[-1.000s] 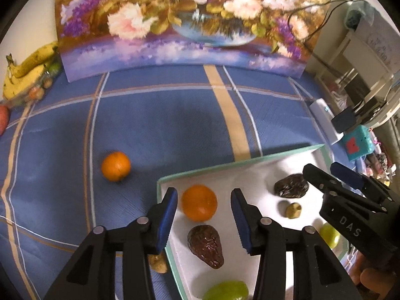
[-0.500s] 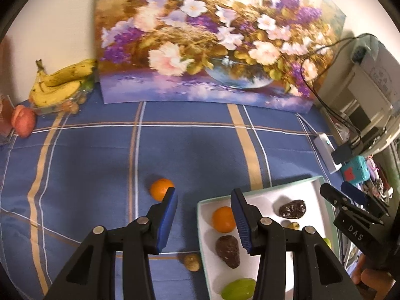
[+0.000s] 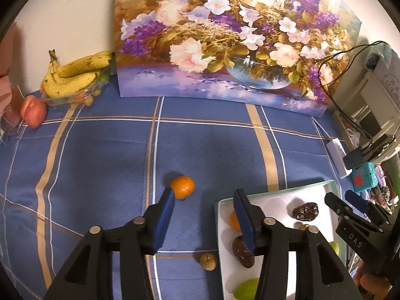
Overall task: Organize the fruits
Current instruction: 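Open the right tool to drop the dark date while the left tool moves off the tray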
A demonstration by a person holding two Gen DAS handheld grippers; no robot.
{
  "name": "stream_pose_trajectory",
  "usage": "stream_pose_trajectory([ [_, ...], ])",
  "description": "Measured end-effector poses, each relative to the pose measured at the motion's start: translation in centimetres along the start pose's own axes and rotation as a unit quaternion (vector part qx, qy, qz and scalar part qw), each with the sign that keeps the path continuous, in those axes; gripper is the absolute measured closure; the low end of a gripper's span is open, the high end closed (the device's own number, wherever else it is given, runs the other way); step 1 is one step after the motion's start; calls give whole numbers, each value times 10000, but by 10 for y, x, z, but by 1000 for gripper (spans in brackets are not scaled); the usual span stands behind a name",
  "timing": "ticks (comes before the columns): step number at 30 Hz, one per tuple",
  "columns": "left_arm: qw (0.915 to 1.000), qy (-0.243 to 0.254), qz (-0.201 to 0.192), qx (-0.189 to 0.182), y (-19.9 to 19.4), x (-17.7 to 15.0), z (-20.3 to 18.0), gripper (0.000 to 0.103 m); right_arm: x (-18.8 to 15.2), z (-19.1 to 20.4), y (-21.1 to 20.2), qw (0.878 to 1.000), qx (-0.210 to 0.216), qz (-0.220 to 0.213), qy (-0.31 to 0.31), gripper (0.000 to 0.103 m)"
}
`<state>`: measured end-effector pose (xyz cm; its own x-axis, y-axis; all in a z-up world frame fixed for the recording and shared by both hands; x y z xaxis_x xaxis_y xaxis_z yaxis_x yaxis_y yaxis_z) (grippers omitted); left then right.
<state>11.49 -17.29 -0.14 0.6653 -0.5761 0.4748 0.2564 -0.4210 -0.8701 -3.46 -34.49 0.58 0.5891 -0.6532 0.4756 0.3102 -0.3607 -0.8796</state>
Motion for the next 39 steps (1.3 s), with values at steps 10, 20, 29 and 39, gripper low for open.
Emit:
stream_pose_trajectory([
  [10, 9982, -93, 203, 564, 14, -6, 15, 12, -4, 4, 11, 9998, -66, 147, -95, 24],
  [20, 9969, -197, 149, 748, 18, -9, 25, 0, -10, 5, 23, 9995, -60, 281, -101, 18],
  [29, 9971, -315, 147, 679, 17, -11, 29, 0, -13, 9, 28, 9995, -196, 210, -159, 4],
  [39, 9973, -278, 220, 644, 1, -25, 38, 0, -15, 13, 13, 9998, -112, 177, 10, 4],
])
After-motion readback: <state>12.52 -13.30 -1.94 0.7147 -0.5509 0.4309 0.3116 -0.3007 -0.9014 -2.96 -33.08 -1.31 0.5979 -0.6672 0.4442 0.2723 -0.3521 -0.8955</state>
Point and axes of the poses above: each gripper's, at about its wrist camera, not at the fingertips, and y roughly the way its jaws point, z to its left, x to its top, the point moved 2 cm from there along y, roughly the way its jaws point, and after that the axes turned 6 degrees about y, right-handed, at the moved point
